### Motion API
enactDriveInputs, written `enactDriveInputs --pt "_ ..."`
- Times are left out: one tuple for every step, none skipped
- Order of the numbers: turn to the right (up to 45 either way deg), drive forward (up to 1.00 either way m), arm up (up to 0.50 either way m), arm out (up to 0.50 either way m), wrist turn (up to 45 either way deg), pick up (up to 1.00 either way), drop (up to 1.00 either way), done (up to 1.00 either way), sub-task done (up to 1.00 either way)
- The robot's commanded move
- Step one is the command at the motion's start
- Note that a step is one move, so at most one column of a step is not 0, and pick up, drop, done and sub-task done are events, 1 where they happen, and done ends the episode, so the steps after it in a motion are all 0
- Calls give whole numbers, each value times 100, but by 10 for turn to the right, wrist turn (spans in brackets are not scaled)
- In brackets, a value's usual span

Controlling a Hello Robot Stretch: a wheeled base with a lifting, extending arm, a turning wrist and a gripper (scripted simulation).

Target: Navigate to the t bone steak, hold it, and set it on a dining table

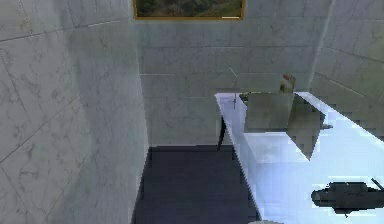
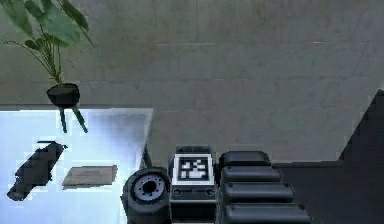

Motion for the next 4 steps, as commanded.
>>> enactDriveInputs --pt "30 0 0 0 0 0 0 0 0" --pt "0 100 0 0 0 0 0 0 0" --pt "0 5 0 0 0 0 0 0 0" --pt "-30 0 0 0 0 0 0 0 0"
